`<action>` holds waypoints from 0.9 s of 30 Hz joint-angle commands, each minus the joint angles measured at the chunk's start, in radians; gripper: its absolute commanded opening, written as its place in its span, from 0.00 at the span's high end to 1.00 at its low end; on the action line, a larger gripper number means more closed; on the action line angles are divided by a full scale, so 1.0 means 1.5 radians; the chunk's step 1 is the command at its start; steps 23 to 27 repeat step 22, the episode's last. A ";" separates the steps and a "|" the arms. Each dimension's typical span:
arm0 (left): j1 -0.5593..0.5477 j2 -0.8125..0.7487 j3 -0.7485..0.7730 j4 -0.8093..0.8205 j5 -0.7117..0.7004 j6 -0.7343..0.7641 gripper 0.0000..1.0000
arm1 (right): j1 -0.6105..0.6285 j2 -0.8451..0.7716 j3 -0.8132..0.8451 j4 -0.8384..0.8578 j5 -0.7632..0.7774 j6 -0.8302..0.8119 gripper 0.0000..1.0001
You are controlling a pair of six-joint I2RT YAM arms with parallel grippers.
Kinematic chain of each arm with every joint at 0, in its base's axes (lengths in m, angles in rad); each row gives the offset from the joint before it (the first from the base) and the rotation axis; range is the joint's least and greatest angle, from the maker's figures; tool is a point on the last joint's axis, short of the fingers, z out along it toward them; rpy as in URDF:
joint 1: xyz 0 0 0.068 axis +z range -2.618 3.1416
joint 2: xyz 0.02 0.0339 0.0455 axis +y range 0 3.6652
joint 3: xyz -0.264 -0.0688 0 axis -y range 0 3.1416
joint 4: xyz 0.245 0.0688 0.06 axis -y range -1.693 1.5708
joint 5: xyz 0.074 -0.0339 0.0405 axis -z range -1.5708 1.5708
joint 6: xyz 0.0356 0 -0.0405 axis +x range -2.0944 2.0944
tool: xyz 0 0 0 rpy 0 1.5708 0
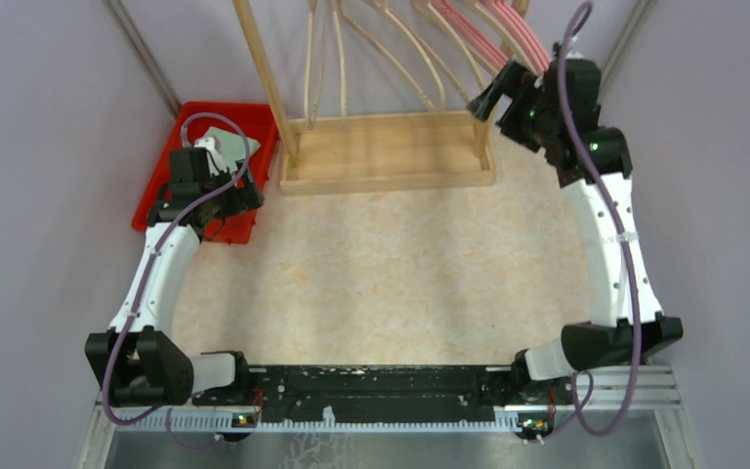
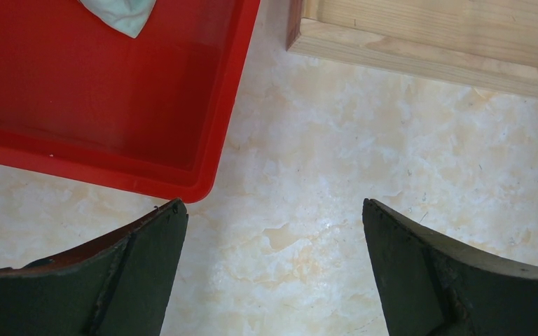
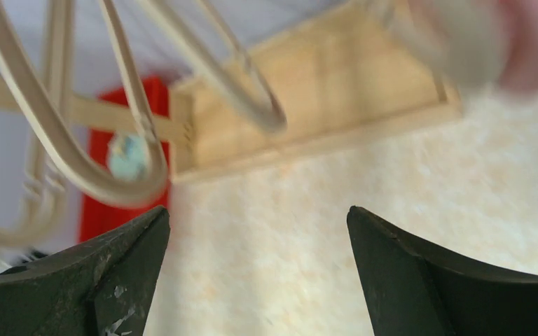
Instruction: Organize the hangers
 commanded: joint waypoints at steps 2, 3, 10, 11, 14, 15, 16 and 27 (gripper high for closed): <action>0.004 0.013 -0.017 0.012 -0.007 0.010 0.00 | 0.054 -0.202 -0.216 0.021 0.148 -0.187 0.03; 0.004 0.014 -0.019 0.010 -0.009 0.012 0.00 | 0.054 -0.239 -0.267 0.031 0.156 -0.201 0.03; 0.002 0.010 -0.037 0.015 -0.004 0.005 0.00 | 0.057 -0.431 -0.519 0.088 0.124 -0.265 0.01; 0.001 0.009 -0.040 0.017 -0.001 0.004 0.00 | 0.056 -0.440 -0.534 0.085 0.122 -0.267 0.01; -0.004 0.003 -0.044 0.025 0.013 0.002 0.00 | 0.057 -0.457 -0.575 0.095 0.115 -0.273 0.01; -0.006 0.001 -0.045 0.028 0.015 0.002 0.00 | 0.057 -0.461 -0.586 0.098 0.110 -0.275 0.01; -0.008 -0.001 -0.046 0.031 0.016 0.001 0.00 | 0.057 -0.463 -0.596 0.102 0.108 -0.276 0.01; -0.014 -0.005 -0.048 0.034 0.009 -0.002 0.00 | 0.057 -0.466 -0.629 0.114 0.123 -0.292 0.01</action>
